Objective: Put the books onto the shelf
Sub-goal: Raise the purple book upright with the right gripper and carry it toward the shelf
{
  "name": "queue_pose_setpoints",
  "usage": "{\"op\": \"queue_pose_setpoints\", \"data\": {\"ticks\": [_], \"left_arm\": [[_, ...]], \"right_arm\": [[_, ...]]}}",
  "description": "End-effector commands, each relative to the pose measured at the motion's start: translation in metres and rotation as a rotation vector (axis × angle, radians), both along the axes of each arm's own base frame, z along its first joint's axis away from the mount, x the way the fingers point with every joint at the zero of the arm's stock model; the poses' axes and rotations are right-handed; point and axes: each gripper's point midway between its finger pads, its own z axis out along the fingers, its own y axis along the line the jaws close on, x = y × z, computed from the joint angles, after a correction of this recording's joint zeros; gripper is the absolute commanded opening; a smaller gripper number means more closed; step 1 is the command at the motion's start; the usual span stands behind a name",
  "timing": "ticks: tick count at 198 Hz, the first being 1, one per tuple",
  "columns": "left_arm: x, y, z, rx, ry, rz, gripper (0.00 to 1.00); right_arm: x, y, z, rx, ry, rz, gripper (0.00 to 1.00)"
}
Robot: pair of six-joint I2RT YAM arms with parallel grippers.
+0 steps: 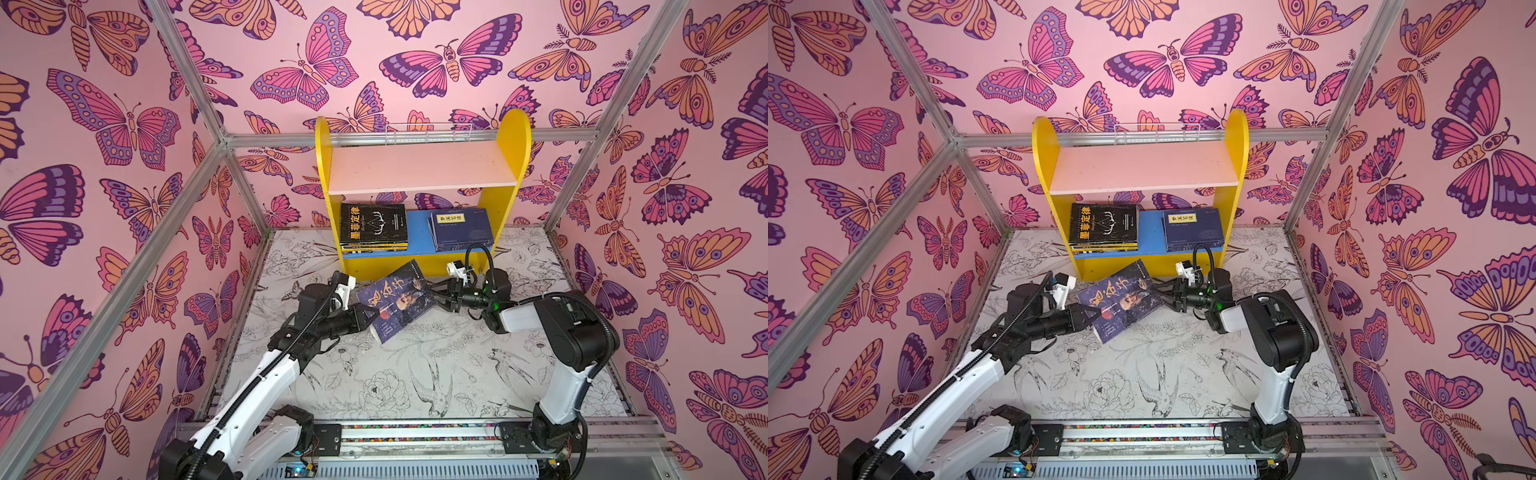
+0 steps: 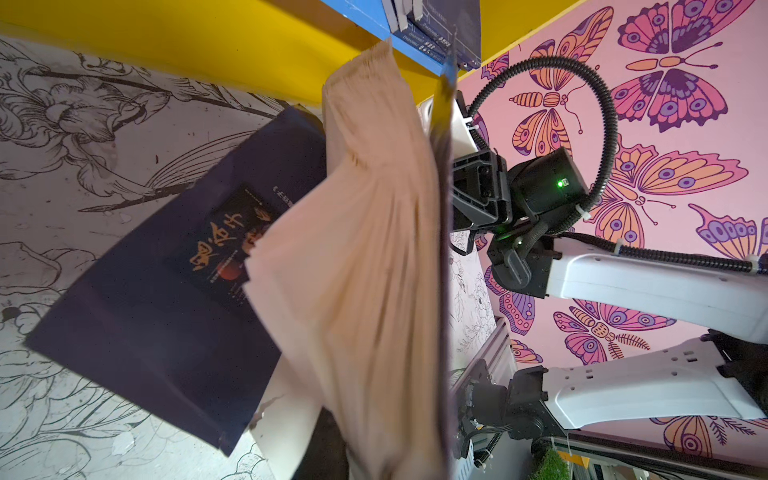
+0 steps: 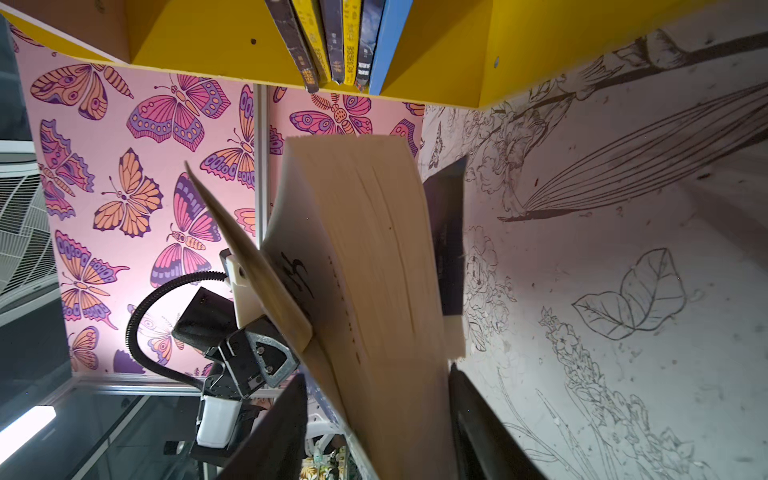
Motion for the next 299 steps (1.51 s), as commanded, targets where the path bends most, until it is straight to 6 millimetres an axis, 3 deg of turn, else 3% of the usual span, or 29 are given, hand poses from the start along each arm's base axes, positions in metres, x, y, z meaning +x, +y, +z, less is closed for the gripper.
{"op": "queue_pose_setpoints", "data": {"ticks": [1,66,93,141,172,205,224,250,257,262,283,299], "left_arm": [[0.003,-0.001,0.027,-0.032,-0.147,-0.022,0.00],[0.003,0.009,0.046,-0.016,-0.247,0.028,0.00],[0.003,0.010,0.053,-0.020,-0.276,0.036,0.00],[0.003,0.005,0.046,-0.029,-0.248,0.009,0.00],[0.001,0.003,0.044,-0.036,-0.236,-0.006,0.00],[0.001,0.004,0.040,-0.034,-0.221,0.002,0.00],[0.008,0.013,0.031,0.004,-0.198,0.068,0.15],[0.021,0.037,0.012,0.102,-0.141,0.214,0.70],[0.025,0.050,0.005,0.143,-0.119,0.284,0.79],[0.027,0.058,0.001,0.166,-0.107,0.326,0.85],[0.027,0.099,-0.024,0.276,-0.008,0.525,0.91],[0.022,0.118,-0.041,0.323,0.063,0.600,0.90]], "right_arm": [[-0.009,0.003,0.026,0.063,-0.089,0.030,0.55],[-0.012,0.001,0.018,0.053,-0.060,0.022,0.59],[-0.018,0.001,0.032,0.065,-0.099,0.043,0.58],[-0.027,0.011,0.060,0.089,-0.171,0.100,0.55],[-0.031,0.026,0.079,0.111,-0.214,0.147,0.46],[-0.036,0.027,0.096,0.124,-0.261,0.162,0.22],[-0.038,0.026,0.104,0.119,-0.283,0.155,0.07],[-0.039,0.025,0.107,0.040,-0.327,0.137,0.00],[-0.039,0.024,0.105,0.003,-0.341,0.133,0.00],[-0.042,0.022,0.114,-0.015,-0.377,0.130,0.00],[-0.044,0.018,0.131,-0.090,-0.453,0.112,0.00],[-0.038,0.016,0.150,-0.093,-0.501,0.073,0.00]]}}
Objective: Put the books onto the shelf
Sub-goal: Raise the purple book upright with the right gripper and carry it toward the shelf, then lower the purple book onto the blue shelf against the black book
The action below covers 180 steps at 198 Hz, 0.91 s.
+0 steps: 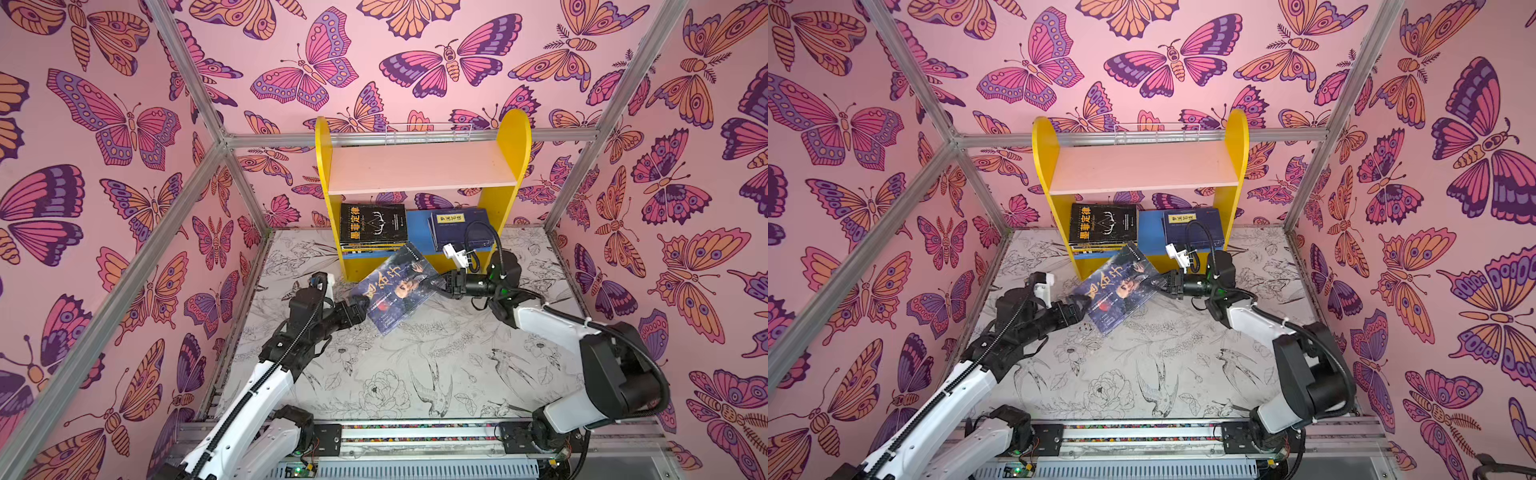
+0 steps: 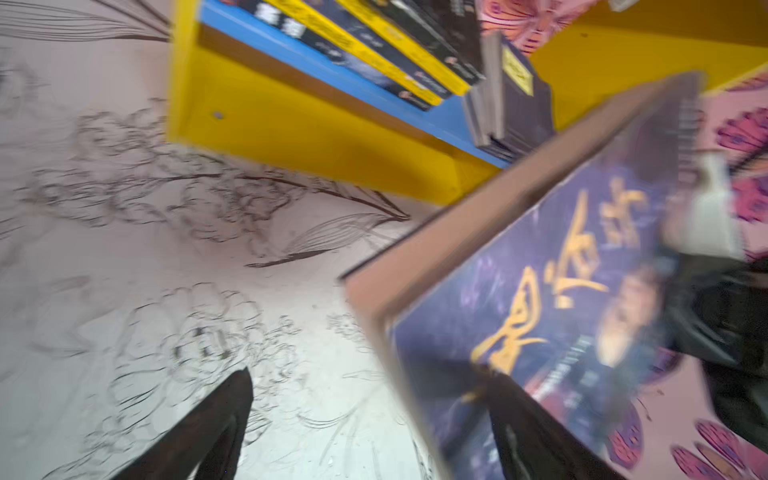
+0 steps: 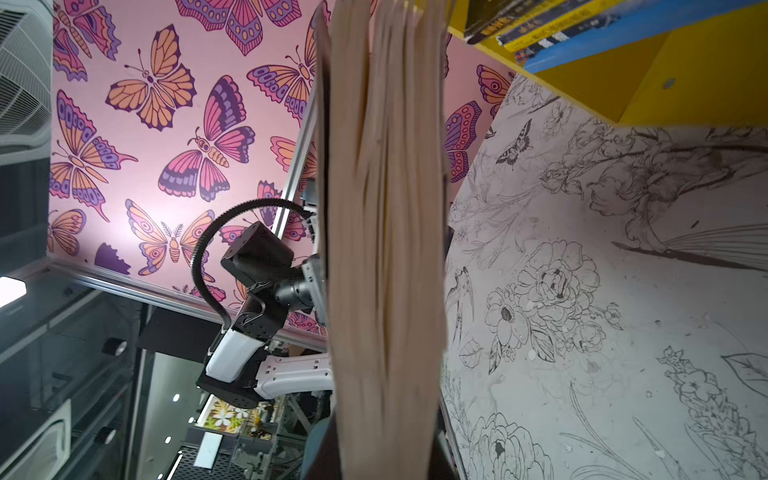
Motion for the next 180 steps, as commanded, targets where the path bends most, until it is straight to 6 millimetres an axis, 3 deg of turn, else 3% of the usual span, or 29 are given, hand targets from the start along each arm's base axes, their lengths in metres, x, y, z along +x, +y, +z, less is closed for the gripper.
{"op": "queue_pose_setpoints", "data": {"ticks": [1,36,65,70,116,180], "left_arm": [[-0.007,0.048,-0.035,0.112,0.130,0.233,0.90],[-0.017,0.064,-0.056,0.073,0.195,0.328,0.90],[-0.022,0.064,-0.062,0.060,0.207,0.328,0.89],[-0.022,0.063,-0.062,0.059,0.208,0.320,0.89],[-0.025,0.060,-0.066,0.058,0.216,0.297,0.89],[-0.029,0.058,-0.074,0.056,0.228,0.278,0.89]], "right_arm": [[0.003,-0.001,0.031,-0.033,-0.158,-0.040,0.00],[0.039,-0.001,0.079,0.101,-0.199,-0.200,0.00],[0.079,-0.006,0.098,0.199,-0.199,-0.370,0.00],[0.092,-0.004,0.087,0.200,-0.177,-0.400,0.00],[0.146,0.001,0.084,0.297,-0.111,-0.542,0.00],[0.178,0.034,0.066,0.255,-0.026,-0.591,0.00]]}}
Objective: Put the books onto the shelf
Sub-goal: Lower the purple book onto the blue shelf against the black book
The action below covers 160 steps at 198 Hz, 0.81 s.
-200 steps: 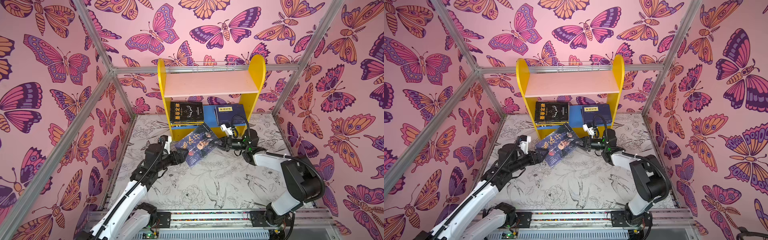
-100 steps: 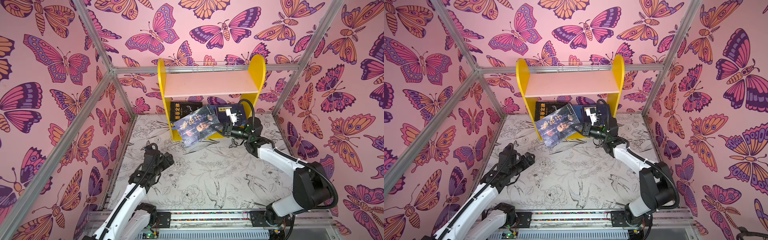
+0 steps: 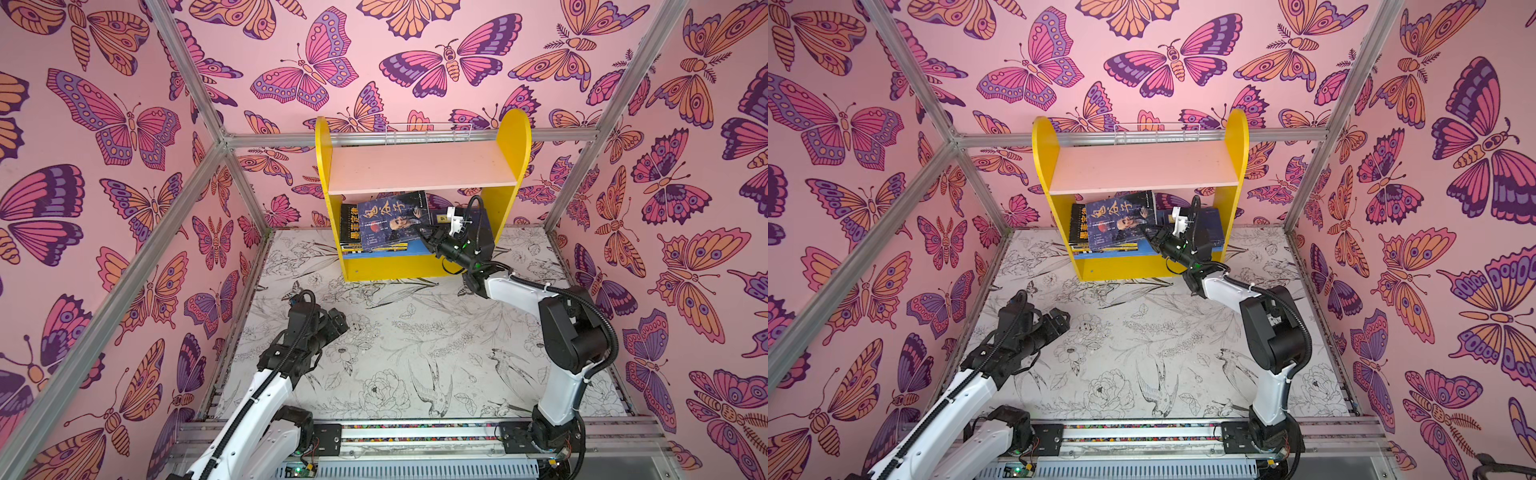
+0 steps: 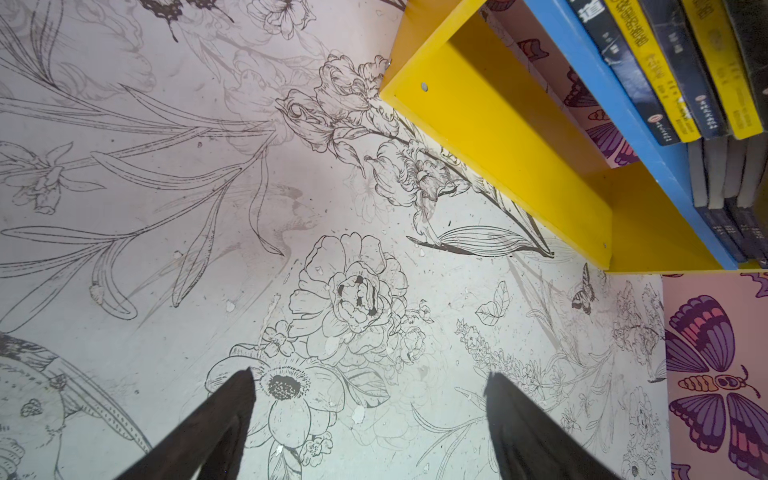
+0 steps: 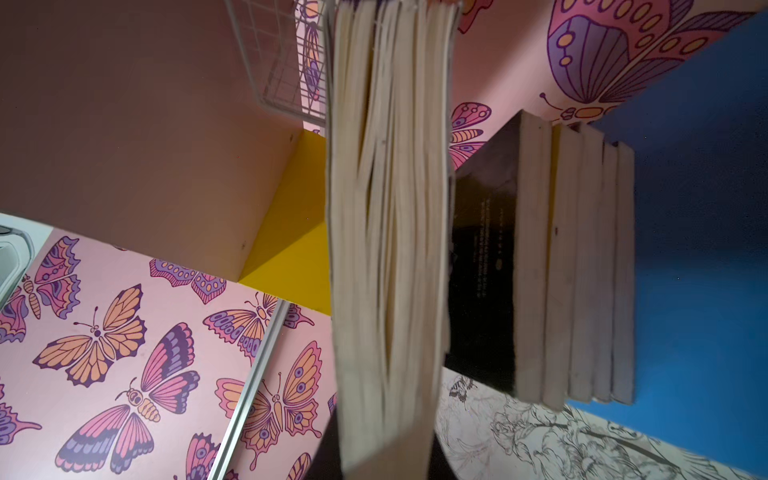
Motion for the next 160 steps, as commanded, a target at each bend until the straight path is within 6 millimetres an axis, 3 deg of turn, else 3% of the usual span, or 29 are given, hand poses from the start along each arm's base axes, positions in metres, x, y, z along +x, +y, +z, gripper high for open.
{"op": "queue_pose_setpoints", "data": {"ticks": [1,77,160], "left_arm": [[-0.007,0.002,-0.008,0.000,0.021,-0.004,0.89],[-0.011,0.001,-0.011,0.003,0.020,-0.022,0.89],[-0.013,-0.002,-0.014,-0.011,0.030,-0.033,0.89]], "right_arm": [[0.005,0.011,0.044,0.072,-0.083,-0.025,0.00],[0.022,0.049,0.016,0.064,0.020,-0.040,0.00],[0.033,0.064,0.005,0.028,0.061,-0.060,0.03]]}}
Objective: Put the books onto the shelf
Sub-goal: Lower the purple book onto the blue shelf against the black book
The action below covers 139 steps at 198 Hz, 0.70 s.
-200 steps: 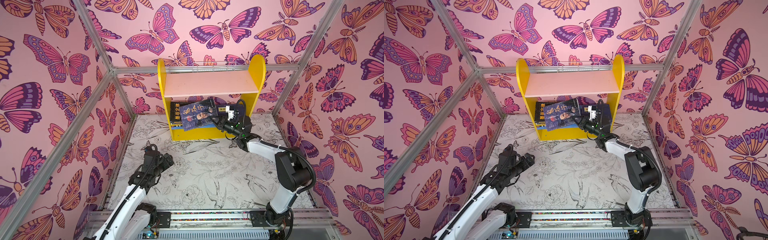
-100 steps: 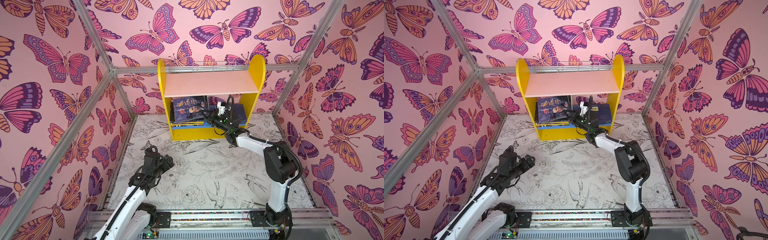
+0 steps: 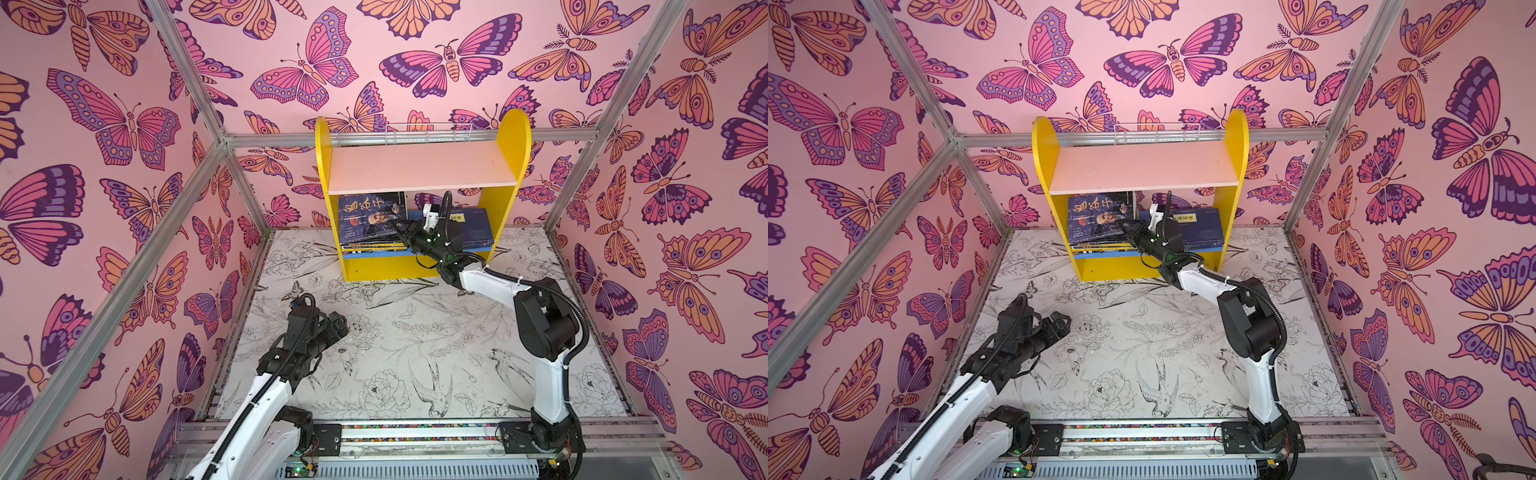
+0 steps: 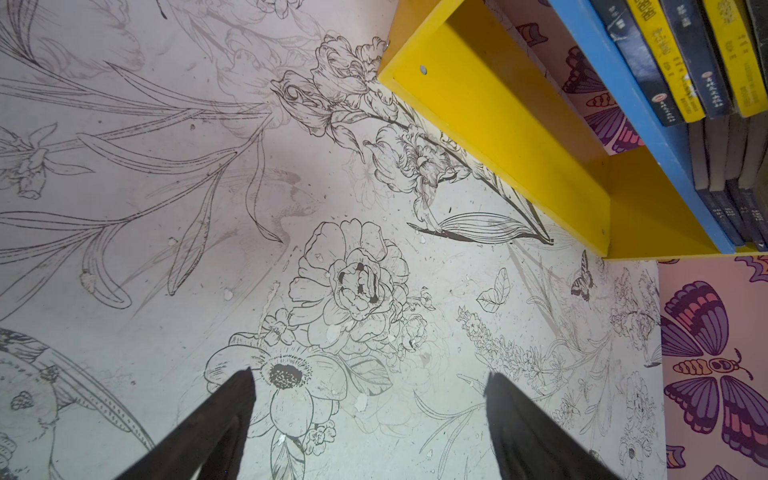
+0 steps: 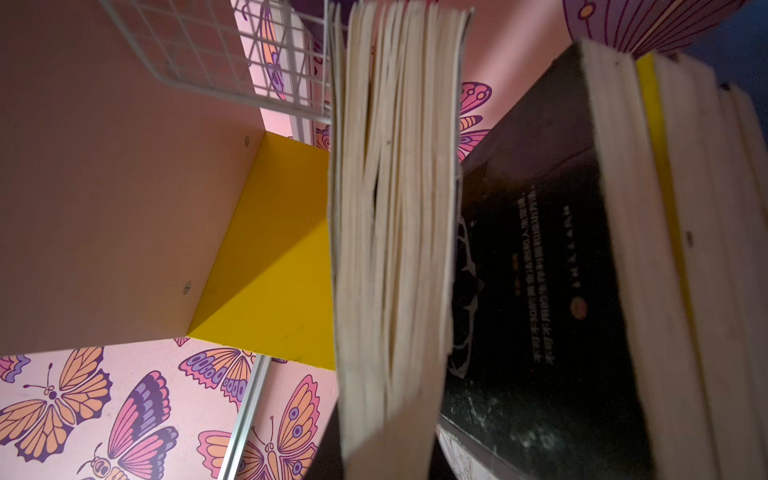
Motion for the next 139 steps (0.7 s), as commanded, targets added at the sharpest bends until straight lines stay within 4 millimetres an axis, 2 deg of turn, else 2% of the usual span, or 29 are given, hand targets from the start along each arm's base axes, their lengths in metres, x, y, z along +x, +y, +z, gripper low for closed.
{"op": "queue_pose_setpoints", "data": {"ticks": [1,23,63,90,139], "left_arm": [[-0.007,0.001,-0.010,0.003,0.028,-0.009,0.89],[-0.007,0.000,-0.010,0.002,0.032,-0.011,0.89],[-0.005,-0.001,-0.011,-0.002,0.039,-0.012,0.89],[-0.004,-0.001,-0.011,-0.001,0.043,-0.012,0.89],[-0.002,-0.002,-0.011,0.000,0.054,-0.017,0.89]], "right_arm": [[0.006,0.004,0.017,0.018,-0.029,-0.021,0.03],[0.005,0.009,0.011,-0.023,-0.005,-0.010,0.07],[-0.002,0.015,0.004,-0.211,0.035,0.020,0.34],[-0.002,0.014,0.002,-0.345,0.062,0.034,0.47],[0.001,0.013,-0.002,-0.465,0.096,0.053,0.62]]}}
